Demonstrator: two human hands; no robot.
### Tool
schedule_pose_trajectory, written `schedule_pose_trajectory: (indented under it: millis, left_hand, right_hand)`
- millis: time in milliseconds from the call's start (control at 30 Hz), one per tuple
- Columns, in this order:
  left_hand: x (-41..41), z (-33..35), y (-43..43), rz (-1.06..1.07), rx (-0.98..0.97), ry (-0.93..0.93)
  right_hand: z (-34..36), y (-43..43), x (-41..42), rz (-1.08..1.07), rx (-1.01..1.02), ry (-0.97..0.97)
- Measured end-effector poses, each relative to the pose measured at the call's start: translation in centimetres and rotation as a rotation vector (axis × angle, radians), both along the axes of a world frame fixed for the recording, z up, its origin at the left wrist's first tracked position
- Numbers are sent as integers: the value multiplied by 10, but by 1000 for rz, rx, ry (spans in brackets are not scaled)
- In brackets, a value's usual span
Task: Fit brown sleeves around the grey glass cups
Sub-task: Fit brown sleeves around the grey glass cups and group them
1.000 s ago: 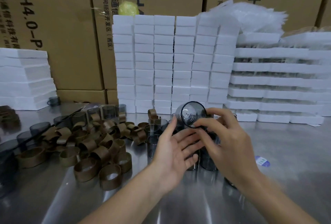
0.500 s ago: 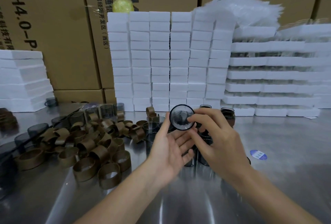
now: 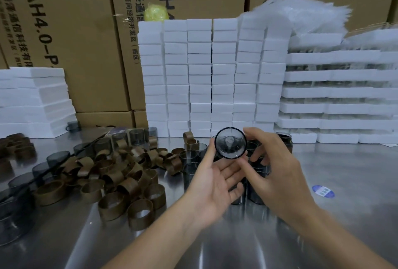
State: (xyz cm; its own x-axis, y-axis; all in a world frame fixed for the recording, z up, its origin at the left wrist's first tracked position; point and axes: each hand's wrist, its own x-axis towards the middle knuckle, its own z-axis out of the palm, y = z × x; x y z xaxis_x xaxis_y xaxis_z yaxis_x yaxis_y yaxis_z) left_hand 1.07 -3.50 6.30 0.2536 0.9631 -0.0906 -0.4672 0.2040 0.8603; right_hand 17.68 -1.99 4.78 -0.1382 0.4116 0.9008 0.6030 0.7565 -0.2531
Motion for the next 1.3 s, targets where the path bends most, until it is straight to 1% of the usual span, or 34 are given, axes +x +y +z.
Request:
schedule_pose_trajectory:
  millis: [100,300,600,800,867,933,967,1033,1100,1167,1233,1300]
  left_hand:
    - [1,-2,3,-35,2,-15]
    - [1,-5,6,-90,2,-25]
    - [1,-8,4,-177,25,-70]
    - [0,-5,2,-158,69,-147]
    - [1,-3,-1,-128,98,-145]
    - [2,1,-3,-53,177,-87]
    - [2,3,-3,10,249,-35]
    - [1,5,-3,186,466,105]
    - [0,3,-3,396,705,287]
    - [1,0,-4,549,887,441]
    - [3,-4,-7,617,980,501]
    - [5,-6,-9,640,996,510]
  right_hand:
    - [1,-1,0,22,-43,37]
    - [2,-3,-2,25,-40,25]
    - [5,-2,-5,39,-80,143]
    - [3,-1,-6,64,-23,141]
    - [3,-2,-5,59,-18,135]
    - [3,-1,-5,34,-16,120]
    - [3,-1,-5,22,-17,109]
    - [2,-2,-5,-10,-29,98]
    - [0,-2,-5,-32,-66,122]
    - [-2,-2,-6,-22,-95,135]
    - [-3,-2,-7,-1,-94,121]
    - [-4,-1,-6,32,-97,123]
